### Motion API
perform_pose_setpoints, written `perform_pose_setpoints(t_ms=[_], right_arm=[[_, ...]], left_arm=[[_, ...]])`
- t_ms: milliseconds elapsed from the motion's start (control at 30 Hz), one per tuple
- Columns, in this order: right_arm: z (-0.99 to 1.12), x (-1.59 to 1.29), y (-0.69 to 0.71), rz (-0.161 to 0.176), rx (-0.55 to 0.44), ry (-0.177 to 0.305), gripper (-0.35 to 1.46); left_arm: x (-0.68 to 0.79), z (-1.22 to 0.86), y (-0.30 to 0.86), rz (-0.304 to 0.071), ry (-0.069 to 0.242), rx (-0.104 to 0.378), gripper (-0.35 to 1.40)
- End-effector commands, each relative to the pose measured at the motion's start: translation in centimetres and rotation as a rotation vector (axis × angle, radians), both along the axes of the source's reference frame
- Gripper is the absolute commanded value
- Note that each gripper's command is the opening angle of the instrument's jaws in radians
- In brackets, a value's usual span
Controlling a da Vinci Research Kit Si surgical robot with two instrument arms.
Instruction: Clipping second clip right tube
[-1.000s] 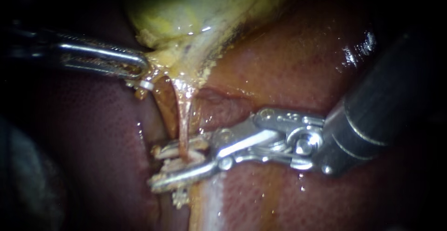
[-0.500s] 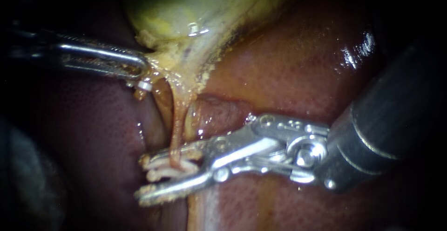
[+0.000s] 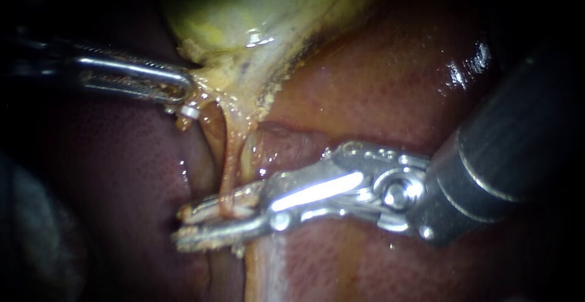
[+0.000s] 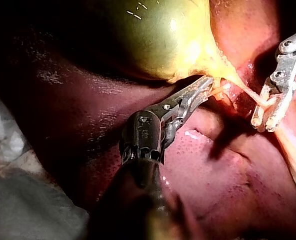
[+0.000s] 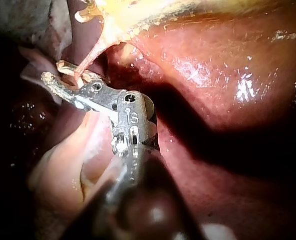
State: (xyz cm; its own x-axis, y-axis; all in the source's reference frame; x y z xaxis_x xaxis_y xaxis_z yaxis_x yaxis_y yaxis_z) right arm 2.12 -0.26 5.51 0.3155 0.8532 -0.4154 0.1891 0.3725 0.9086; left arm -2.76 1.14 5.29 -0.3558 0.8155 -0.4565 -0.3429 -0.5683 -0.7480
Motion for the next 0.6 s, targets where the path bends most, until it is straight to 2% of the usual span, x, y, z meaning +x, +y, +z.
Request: perform_pose_setpoints(t_ms=[33,100,133,167,600], right_arm=[[-0.01,0.0,0.01,-0.002,0.012,-0.004,-0.09],[0.01,-0.01,0.02,-0.001,0.049,-0.021,-0.19],[0.01,-0.02,0.03,-0.001,0.06,-0.026,-0.33],[0.02,-0.03,0.03,-0.002,0.071,-0.03,-0.35],[0.05,-0.08,0.02,-0.005,0.074,-0.035,-0.35]], left_arm=[[0.0,0.0,0.0,0.0,0.0,0.0,-0.35],[0.0,0.0,0.0,0.0,0.0,0.0,-0.35],[0.0,0.0,0.0,0.0,0.0,0.0,-0.35],[0.0,0.0,0.0,0.0,0.0,0.0,-0.35],[0.0,0.0,0.0,0.0,0.0,0.0,-0.35]])
